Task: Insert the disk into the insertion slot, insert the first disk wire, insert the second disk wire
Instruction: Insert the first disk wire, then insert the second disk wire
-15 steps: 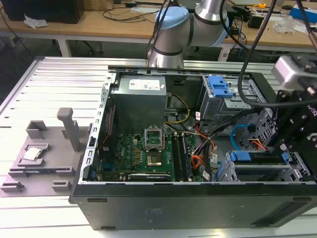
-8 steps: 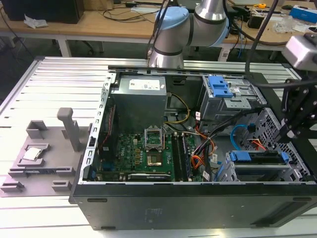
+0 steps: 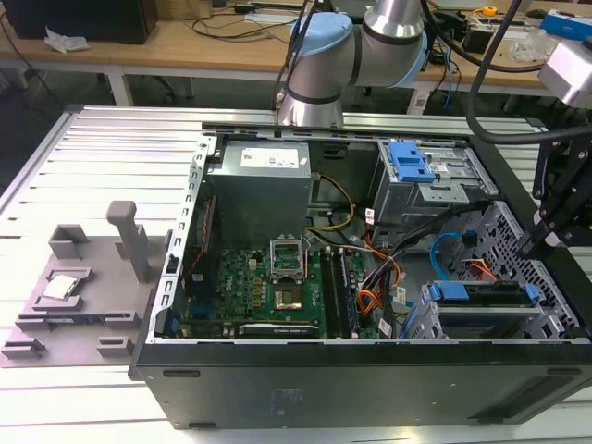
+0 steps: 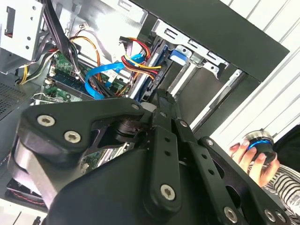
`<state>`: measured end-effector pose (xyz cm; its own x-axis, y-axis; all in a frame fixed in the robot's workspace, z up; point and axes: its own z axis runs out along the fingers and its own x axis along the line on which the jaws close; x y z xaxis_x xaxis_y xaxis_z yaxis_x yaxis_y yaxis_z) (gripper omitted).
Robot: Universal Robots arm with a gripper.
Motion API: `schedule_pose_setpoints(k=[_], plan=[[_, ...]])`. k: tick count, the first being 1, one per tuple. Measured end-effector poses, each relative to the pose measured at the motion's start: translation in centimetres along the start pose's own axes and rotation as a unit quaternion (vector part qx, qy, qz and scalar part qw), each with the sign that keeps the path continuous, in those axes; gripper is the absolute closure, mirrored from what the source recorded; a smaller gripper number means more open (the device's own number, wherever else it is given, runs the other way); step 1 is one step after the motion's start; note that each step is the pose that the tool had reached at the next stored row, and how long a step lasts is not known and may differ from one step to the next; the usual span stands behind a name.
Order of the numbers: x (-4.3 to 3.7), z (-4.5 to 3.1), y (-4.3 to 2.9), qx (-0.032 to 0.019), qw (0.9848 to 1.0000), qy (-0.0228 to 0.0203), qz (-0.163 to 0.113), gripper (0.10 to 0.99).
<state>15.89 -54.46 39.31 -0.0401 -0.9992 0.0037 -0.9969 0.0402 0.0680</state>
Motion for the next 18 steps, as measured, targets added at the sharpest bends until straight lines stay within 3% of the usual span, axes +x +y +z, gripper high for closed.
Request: schedule_pose_setpoints(k=[7, 8, 9, 11, 12, 15, 18], plan=[[0.00, 0.00, 0.00, 0.0000, 1.0000, -0.0001, 0.000, 0.973], [0.00, 0.00, 0.00, 0.0000, 1.0000, -0.0001, 0.000, 0.918], [0.00, 0.00, 0.00, 0.0000, 1.0000, -0.0001, 0.000, 0.918], [0.00, 0.00, 0.00, 0.0000, 1.0000, -0.0001, 0.000, 0.784], [-0.01, 0.00, 0.00, 0.0000, 1.0000, -0.0001, 0.000, 0.784], [-0.36, 0.01, 0.12, 0.0000, 1.0000, 0.0000, 0.000, 0.784], [-1.60, 0.18, 1.16, 0.0000, 1.0000, -0.0001, 0.000, 0.784]])
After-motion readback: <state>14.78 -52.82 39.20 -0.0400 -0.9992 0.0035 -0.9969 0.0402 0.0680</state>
